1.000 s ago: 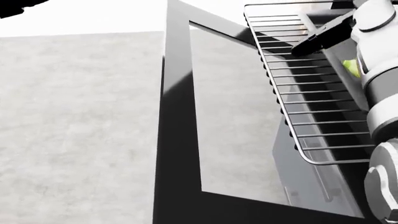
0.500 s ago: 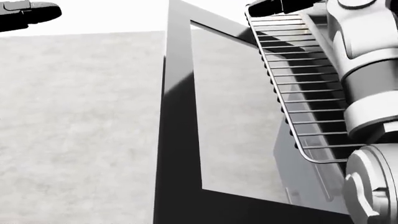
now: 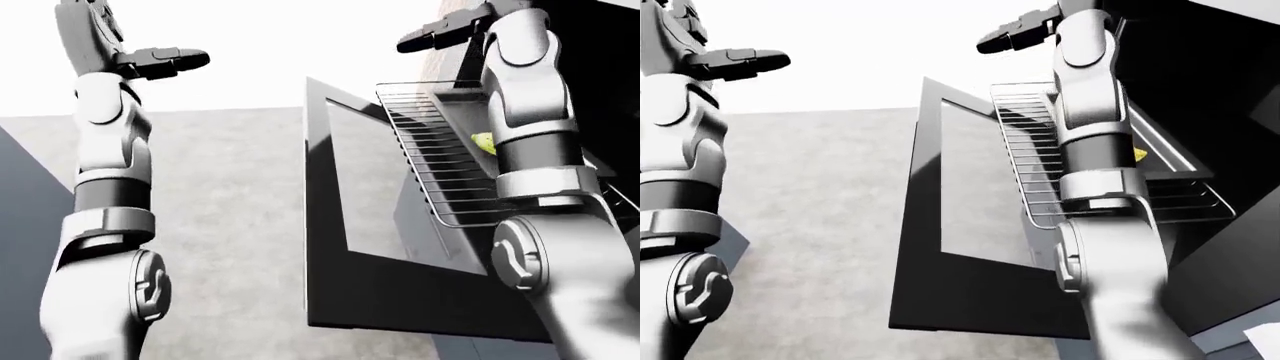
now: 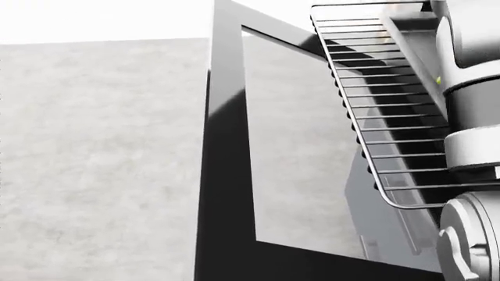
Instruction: Place the corn on the rack of the oven.
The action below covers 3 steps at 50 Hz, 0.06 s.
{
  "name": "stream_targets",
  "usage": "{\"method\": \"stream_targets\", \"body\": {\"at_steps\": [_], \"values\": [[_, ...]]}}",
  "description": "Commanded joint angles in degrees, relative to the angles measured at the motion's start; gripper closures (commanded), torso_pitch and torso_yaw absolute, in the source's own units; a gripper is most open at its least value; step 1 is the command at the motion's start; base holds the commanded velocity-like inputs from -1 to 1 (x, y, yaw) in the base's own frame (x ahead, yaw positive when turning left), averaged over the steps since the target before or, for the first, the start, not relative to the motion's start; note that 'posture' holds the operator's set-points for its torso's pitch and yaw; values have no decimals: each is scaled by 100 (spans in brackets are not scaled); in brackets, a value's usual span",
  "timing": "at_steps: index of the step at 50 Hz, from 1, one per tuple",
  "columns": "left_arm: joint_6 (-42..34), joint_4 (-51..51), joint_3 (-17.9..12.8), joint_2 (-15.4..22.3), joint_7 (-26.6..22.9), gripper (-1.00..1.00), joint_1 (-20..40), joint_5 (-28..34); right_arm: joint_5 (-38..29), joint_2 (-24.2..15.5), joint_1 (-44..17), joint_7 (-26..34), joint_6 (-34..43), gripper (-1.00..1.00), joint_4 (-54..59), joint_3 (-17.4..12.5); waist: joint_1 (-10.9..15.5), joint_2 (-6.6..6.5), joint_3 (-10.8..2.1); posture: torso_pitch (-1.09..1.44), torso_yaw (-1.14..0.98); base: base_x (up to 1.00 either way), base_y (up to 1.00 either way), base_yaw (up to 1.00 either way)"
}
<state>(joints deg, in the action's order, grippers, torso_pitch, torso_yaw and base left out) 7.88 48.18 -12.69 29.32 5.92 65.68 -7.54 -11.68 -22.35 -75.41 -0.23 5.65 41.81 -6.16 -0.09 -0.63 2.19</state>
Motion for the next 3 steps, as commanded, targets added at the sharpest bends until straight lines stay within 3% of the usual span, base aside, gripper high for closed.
{"method": "stream_targets", "body": {"at_steps": [1,3], "values": [[251,-200,-56,91,93,-100,246,-71,-121,-66,-228,26,-229,-100,-298,1,0,-16,-172,0,0,0,0,0],[442,-277,-81,87,186,-100,232,-129,-178,-57,-188,67,-226,-100,-433,-11,-1,-19,-167,0,0,0,0,0]]}}
